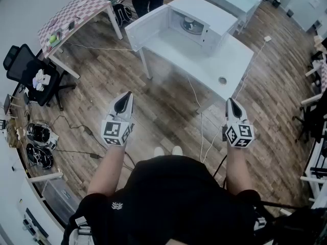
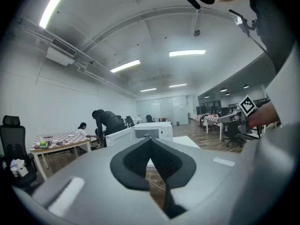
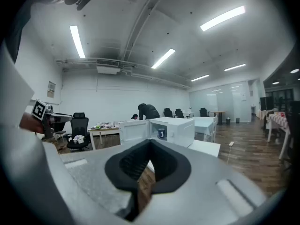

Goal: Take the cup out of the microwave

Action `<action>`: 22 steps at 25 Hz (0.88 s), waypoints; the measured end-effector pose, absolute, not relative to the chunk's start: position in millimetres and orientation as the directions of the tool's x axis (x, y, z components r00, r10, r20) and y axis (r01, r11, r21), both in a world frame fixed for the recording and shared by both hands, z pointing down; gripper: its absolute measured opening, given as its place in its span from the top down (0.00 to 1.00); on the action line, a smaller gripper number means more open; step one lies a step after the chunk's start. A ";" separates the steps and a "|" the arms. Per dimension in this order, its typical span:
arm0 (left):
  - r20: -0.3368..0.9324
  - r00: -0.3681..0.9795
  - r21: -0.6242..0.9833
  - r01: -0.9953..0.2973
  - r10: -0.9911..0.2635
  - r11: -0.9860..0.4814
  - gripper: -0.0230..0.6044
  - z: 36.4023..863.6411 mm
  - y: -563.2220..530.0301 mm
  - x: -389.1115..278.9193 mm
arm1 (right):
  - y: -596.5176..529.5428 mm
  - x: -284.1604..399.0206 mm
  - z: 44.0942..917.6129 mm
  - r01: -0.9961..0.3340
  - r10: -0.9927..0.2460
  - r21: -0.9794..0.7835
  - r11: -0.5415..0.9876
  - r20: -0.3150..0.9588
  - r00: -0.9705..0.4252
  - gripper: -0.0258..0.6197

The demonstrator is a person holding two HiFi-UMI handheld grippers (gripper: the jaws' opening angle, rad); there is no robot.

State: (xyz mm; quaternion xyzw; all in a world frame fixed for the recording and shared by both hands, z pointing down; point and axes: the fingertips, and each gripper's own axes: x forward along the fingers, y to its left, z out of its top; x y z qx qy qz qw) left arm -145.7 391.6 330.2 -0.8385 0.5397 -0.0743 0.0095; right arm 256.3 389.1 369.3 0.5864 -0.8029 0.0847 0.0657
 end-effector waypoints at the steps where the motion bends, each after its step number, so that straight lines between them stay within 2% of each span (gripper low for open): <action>1: 0.113 0.405 -0.099 -0.904 -0.907 -0.416 0.96 328.6 390.8 -142.3 | 388.0 256.4 369.4 -0.950 -0.928 -0.056 0.307 0.203 -0.312 0.96; 12: 0.111 0.379 -0.137 -0.910 -0.919 -0.391 0.96 330.2 392.7 -94.1 | 376.5 277.8 378.1 -0.915 -0.901 -0.088 0.395 0.158 -0.404 0.96; 22: 0.128 0.398 -0.165 -0.895 -0.908 -0.415 0.96 351.6 366.9 -61.8 | 360.3 287.9 416.7 -0.924 -0.895 -0.078 0.375 0.228 -0.383 0.96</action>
